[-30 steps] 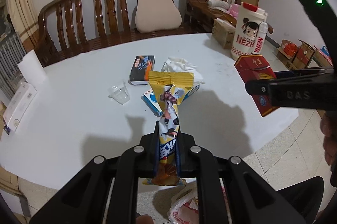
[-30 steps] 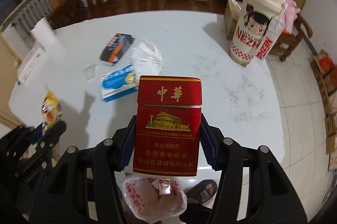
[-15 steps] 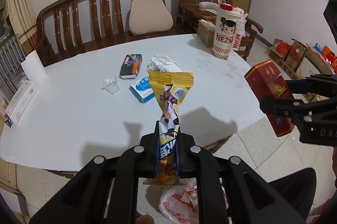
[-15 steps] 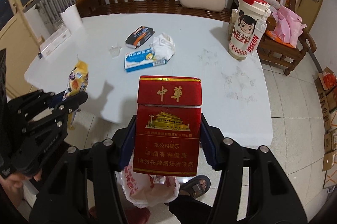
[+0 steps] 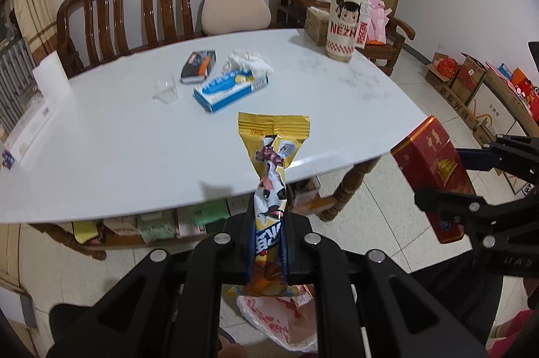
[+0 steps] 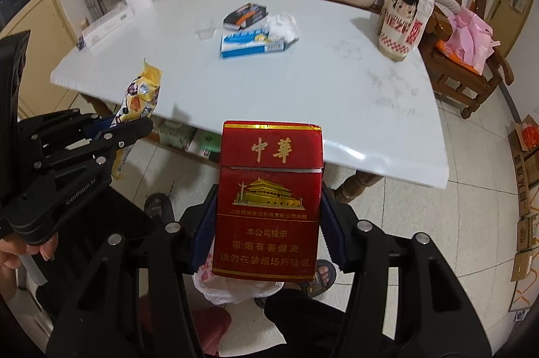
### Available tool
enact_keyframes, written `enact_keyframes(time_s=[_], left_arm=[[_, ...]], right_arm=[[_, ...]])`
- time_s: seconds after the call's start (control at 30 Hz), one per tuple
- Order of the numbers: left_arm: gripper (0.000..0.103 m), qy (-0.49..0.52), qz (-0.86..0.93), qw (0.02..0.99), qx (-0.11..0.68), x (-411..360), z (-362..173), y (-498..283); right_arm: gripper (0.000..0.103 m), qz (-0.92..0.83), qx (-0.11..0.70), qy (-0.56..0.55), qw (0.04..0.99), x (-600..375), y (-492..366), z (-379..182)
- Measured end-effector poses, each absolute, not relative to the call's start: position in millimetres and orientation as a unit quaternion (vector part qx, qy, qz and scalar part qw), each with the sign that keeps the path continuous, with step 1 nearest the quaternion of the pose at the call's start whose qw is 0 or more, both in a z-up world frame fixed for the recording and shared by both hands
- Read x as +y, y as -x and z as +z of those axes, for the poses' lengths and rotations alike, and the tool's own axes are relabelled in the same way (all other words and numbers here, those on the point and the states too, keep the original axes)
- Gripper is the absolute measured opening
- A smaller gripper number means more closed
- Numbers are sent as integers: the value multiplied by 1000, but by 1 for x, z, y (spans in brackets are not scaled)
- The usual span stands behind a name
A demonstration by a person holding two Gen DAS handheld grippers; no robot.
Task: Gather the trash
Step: 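Carry the cigarette pack and snack wrapper down toward the plastic bag, then open both tools to drop the cigarette pack and snack wrapper into the bag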
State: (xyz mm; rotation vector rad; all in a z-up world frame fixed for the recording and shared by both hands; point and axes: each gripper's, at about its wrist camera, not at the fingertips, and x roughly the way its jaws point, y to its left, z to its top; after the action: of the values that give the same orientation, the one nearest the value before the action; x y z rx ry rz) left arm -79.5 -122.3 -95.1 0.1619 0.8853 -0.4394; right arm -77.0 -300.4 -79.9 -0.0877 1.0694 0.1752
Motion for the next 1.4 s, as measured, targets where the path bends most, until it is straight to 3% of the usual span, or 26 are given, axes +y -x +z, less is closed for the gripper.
enact_keyframes(time_s=[0.47, 1.0, 1.4], left_arm=[[11, -71, -183, 859, 473, -118, -159, 107], [11, -41, -124, 800, 586, -114, -299, 99], [11, -32, -101, 754, 649, -114, -366, 97]], right_arm=[[54, 113, 553, 57, 823, -276, 111, -156], [54, 147, 625, 75, 763, -271, 104, -280], [54, 172, 663, 99, 722, -261, 93, -355]])
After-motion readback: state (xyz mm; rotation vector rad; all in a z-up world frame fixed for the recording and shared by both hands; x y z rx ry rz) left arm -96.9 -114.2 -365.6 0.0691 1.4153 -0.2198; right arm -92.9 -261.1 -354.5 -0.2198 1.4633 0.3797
